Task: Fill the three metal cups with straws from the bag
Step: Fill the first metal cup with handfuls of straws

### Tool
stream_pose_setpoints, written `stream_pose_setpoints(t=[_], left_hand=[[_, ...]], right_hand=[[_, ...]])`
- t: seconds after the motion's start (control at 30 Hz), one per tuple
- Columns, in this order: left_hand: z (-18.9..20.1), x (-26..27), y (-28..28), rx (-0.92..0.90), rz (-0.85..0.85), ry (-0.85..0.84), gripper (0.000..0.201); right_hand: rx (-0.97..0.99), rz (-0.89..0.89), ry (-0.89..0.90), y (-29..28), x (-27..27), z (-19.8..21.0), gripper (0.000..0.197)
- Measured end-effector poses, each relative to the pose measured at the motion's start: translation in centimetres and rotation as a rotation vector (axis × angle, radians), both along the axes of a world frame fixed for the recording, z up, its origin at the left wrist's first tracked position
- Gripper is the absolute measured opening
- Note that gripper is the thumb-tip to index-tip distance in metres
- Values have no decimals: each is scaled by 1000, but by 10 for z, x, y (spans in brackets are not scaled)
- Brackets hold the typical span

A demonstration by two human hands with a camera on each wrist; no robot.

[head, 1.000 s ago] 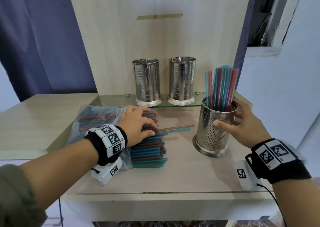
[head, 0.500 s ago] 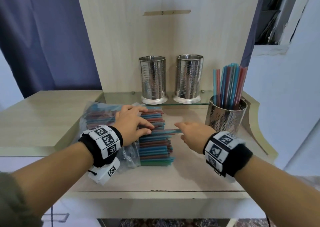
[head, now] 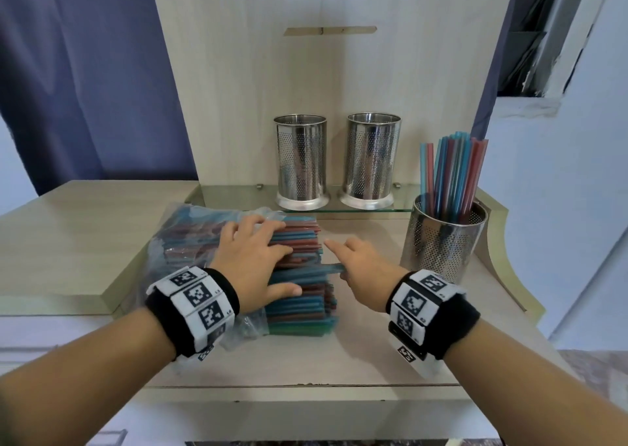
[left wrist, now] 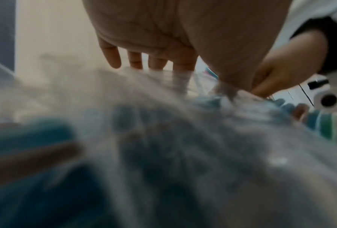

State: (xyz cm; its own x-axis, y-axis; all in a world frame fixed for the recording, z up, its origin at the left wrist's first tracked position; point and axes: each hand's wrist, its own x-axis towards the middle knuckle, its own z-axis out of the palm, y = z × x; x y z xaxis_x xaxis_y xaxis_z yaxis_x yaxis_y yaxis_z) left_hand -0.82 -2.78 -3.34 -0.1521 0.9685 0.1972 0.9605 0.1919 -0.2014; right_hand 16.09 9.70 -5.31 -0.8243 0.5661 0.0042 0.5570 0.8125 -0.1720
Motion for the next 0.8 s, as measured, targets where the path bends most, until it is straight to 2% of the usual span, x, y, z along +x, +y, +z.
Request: stream_pose_setpoints(t=[0.1,0.2,0.37,0.5,0.8], left_hand=[[-3,6,5,-51,-2,142,69],[1,10,13,-88,-23,193,62],[2,12,17,-53,-58,94,56],[-1,15,20,-34,-39,29,52],[6,22,34,-66,-124,-3,45]], right_hand=[[-81,-44,119,3,14,2,68],[-70,-82,166,2,31,1,68],[26,-121,397,-1,71,-4,84],[70,-160,616,-5,106,-10,82],[-2,-144,685,-3,120,-16,73]])
